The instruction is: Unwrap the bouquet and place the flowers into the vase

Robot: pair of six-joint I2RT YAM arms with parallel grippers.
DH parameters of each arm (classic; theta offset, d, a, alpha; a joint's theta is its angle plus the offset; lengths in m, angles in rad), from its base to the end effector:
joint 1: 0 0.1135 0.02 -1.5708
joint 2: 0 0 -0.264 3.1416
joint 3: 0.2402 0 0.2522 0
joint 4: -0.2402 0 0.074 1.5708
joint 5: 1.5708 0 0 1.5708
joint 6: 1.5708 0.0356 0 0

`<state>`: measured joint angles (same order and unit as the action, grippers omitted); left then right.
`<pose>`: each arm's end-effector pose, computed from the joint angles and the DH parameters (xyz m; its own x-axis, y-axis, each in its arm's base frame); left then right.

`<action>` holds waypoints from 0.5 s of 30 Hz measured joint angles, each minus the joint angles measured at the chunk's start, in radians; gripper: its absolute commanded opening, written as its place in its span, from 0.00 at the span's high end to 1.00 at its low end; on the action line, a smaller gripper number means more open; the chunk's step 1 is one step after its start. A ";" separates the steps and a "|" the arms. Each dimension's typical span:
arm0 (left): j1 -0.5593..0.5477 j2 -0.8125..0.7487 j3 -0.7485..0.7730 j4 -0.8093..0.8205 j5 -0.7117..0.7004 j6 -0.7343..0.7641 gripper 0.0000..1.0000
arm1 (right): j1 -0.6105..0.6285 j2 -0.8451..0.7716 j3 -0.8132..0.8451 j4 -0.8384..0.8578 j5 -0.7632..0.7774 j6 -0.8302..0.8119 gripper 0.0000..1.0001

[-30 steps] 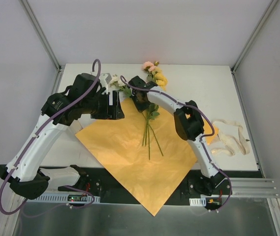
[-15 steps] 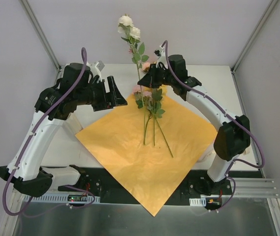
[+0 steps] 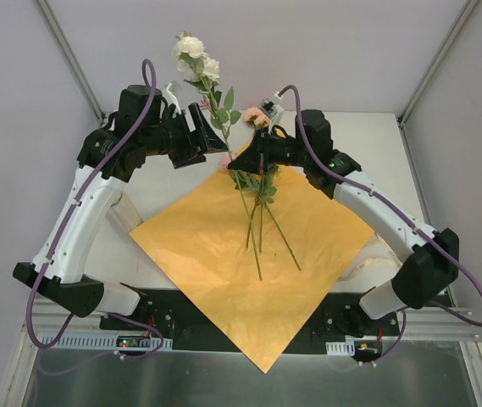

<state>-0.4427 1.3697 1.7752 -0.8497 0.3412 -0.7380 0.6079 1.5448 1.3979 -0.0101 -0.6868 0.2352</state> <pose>0.2351 -0.1246 0.4777 -0.7426 -0.3496 -0.5713 0.2394 0.6581 -0.7139 0.2863 0.2267 0.3850 -0.3475 -0.0223 -0.9374 -0.8995 0.2902 0.3266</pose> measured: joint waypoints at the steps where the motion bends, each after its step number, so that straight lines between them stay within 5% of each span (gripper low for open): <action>1: 0.002 0.007 0.011 0.005 0.000 -0.001 0.32 | 0.015 -0.030 -0.002 -0.003 -0.001 -0.002 1.00; 6: 0.006 0.041 0.051 0.020 0.034 -0.002 0.48 | 0.072 -0.112 -0.002 -0.002 0.000 -0.012 0.99; 14: 0.004 0.048 0.070 0.030 0.074 0.028 1.00 | 0.101 -0.106 0.006 -0.042 0.018 -0.031 1.00; 15: 0.004 0.047 0.070 0.028 0.074 0.032 1.00 | 0.105 -0.105 0.008 -0.043 0.023 -0.032 0.88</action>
<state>-0.4389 1.4170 1.8454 -0.8219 0.4149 -0.7063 0.7124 1.4395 1.4055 -0.0536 -0.6640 0.2028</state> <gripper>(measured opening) 0.106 0.025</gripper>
